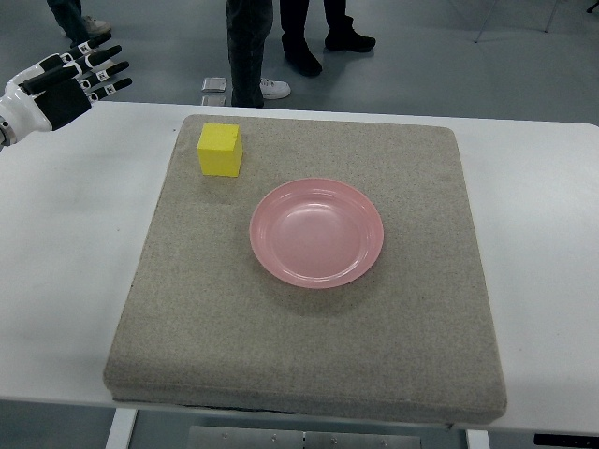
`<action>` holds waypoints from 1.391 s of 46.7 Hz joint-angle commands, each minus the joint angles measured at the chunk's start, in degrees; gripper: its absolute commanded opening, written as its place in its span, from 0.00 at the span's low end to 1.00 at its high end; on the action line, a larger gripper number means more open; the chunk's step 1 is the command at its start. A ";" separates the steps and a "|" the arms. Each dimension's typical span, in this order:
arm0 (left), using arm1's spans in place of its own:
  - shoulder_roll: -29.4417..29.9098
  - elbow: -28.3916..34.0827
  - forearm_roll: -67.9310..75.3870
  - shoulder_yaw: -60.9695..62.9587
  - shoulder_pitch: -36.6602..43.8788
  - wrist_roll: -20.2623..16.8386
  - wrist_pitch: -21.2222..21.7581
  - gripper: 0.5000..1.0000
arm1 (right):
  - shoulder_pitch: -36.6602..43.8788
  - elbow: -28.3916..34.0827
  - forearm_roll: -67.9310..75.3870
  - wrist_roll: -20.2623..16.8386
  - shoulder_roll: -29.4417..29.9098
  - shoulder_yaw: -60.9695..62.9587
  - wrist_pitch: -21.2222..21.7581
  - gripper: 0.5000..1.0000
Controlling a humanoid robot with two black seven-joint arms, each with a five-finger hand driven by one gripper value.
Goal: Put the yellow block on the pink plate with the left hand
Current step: 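Move the left hand forward toward the yellow cube, then lower the left hand onto the yellow cube and close fingers around it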
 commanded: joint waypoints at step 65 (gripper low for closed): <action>-0.36 -0.27 67.70 0.81 -11.69 -8.97 0.00 0.99 | 0.00 0.00 0.00 0.00 0.00 0.00 0.01 0.85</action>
